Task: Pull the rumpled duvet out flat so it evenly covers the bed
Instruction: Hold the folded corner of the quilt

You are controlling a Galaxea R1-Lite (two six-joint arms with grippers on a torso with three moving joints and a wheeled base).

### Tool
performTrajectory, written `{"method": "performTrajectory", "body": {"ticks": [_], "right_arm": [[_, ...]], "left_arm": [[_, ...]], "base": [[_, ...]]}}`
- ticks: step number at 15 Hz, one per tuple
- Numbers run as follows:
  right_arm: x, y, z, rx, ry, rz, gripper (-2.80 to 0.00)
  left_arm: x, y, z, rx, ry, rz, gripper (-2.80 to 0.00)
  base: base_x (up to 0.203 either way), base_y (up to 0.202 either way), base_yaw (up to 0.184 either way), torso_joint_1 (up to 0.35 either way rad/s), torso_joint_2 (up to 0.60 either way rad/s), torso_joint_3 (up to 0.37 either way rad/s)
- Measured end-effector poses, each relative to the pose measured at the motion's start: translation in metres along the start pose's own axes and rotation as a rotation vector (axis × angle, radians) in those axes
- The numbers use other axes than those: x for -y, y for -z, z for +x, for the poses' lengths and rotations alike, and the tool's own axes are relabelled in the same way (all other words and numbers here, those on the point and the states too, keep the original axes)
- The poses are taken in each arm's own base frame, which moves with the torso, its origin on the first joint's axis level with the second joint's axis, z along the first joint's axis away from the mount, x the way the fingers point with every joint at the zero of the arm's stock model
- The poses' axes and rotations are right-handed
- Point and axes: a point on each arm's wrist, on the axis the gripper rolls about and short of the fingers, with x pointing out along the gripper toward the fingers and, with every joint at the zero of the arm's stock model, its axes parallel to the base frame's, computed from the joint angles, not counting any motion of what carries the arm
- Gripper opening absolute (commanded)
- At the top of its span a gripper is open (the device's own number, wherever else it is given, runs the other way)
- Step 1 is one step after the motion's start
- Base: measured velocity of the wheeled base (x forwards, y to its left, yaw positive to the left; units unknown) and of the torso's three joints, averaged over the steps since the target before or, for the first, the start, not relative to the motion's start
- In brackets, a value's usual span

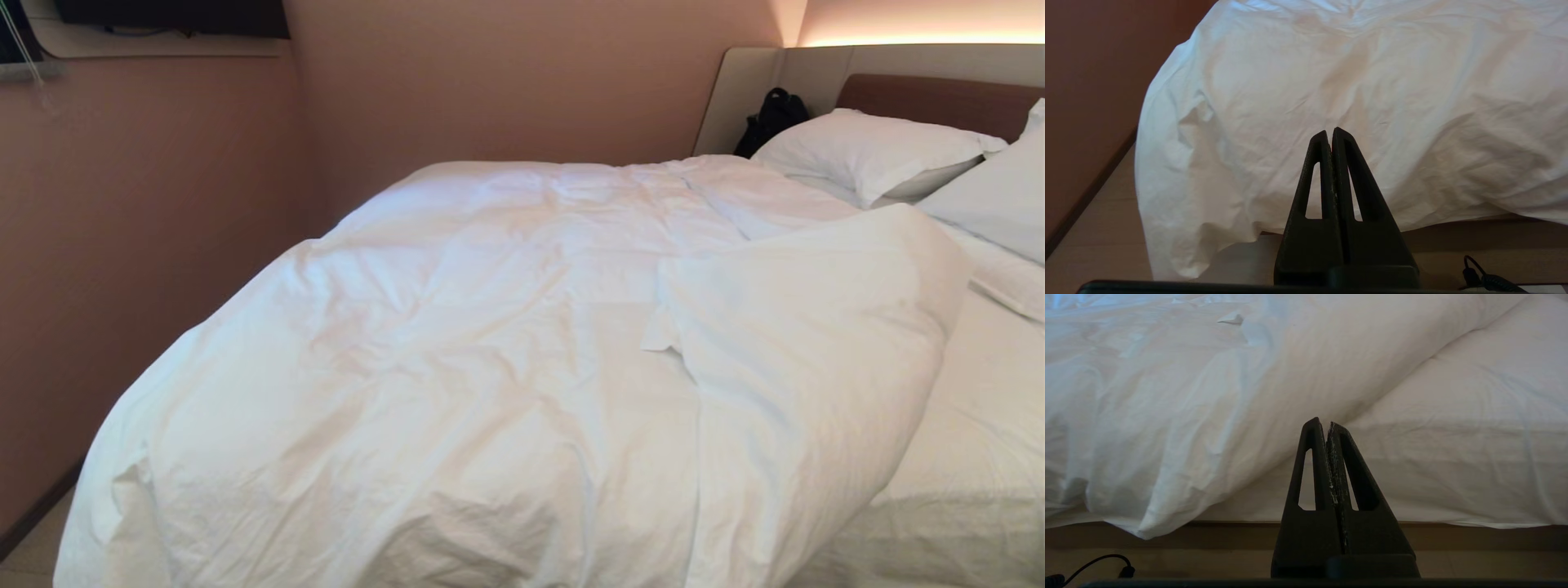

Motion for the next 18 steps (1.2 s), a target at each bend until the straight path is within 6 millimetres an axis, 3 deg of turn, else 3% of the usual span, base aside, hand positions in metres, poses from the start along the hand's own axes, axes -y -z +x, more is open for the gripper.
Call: {"method": "performTrajectory", "body": {"ticks": [18], "right_arm": [[0.0000,0.0000,0.0000,0.000,-0.001,0.000,-2.80]], "left_arm": [[0.0000,0.0002,0.0000,-0.001,0.000,0.002,-2.80]], "base": [[0.000,-0.194,0.000,0.002,0.00,0.001]]}}
